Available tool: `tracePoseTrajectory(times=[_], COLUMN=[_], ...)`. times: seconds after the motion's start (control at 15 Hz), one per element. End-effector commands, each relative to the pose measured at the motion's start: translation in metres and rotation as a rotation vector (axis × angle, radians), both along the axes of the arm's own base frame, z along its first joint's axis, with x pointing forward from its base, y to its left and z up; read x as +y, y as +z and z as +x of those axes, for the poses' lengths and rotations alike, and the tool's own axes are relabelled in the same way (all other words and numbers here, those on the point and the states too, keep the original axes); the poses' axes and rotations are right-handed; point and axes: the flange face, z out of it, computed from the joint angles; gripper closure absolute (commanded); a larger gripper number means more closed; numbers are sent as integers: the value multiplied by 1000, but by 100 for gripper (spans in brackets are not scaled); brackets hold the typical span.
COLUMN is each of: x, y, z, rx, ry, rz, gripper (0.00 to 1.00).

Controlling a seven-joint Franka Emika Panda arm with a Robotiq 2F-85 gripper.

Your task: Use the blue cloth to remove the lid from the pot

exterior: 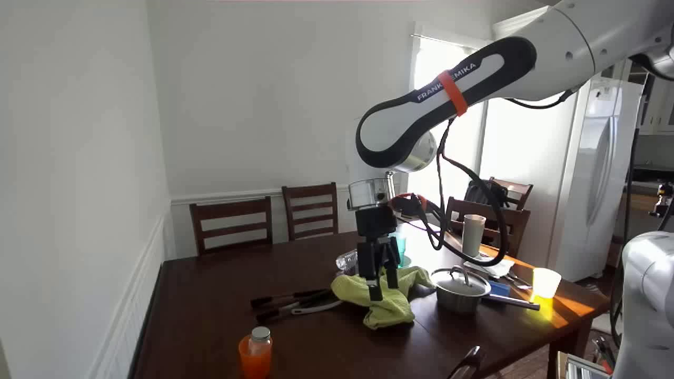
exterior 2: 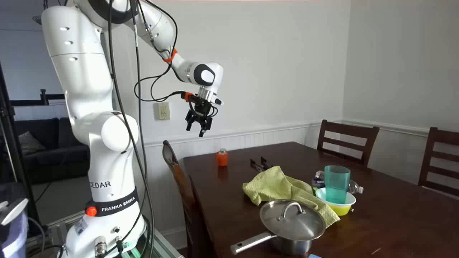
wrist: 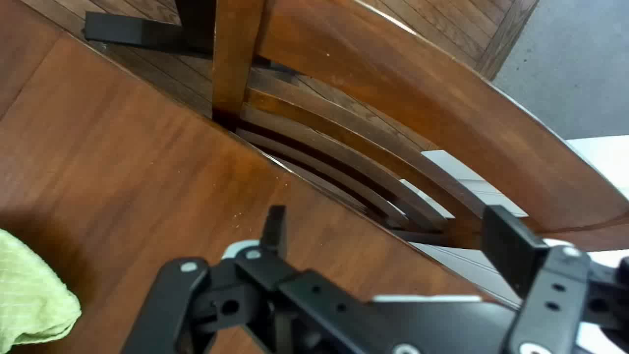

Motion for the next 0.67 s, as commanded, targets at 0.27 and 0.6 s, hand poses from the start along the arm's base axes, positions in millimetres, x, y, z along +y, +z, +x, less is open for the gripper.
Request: tracePoseTrajectory(times=[0.27,0.6], x=[0,-86], y=[0,-22], z=[0,-5], rx=[1,49], ry=[0,-188], rz=[0,-17], gripper=[0,0])
